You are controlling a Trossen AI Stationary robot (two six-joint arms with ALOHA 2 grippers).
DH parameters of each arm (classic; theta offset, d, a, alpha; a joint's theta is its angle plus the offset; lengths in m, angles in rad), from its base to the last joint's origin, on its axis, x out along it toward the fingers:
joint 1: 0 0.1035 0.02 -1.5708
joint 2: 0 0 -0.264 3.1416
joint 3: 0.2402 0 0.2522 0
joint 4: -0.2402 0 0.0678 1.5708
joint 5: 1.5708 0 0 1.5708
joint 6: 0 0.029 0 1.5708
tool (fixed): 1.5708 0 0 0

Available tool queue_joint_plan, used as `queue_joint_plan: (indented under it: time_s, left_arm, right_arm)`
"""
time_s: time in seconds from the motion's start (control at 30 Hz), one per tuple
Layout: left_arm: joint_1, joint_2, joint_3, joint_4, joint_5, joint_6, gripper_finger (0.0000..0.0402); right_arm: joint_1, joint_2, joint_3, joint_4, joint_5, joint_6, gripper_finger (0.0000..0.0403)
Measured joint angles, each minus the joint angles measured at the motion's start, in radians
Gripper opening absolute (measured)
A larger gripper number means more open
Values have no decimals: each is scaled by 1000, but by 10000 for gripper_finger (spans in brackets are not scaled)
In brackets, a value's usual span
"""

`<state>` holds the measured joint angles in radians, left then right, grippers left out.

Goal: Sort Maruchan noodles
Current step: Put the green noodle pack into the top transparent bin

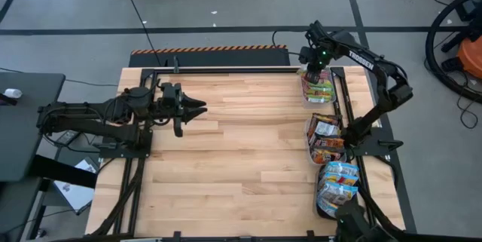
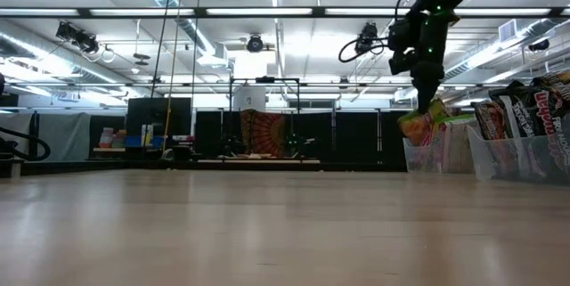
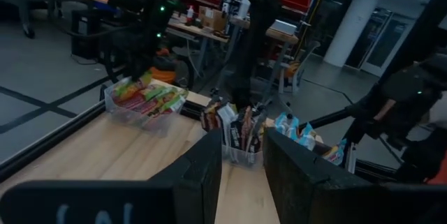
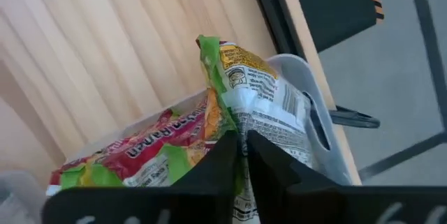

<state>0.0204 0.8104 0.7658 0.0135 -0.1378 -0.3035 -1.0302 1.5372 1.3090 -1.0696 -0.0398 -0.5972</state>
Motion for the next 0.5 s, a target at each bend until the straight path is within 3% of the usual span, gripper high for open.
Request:
queue_joint_plan:
  time_s: [0.13, 0.3, 0.5]
  left_arm:
    - [0, 0, 0, 0, -2, 0, 109]
    - [0, 0, 0, -1, -2, 11, 109]
    - [0, 0, 0, -2, -15, 38, 109]
  right_arm:
    - [5, -29, 0, 19, -6, -4, 68]
    - [5, -78, 0, 1, 174, 19, 79]
    - [40, -196, 0, -53, 73, 67, 79]
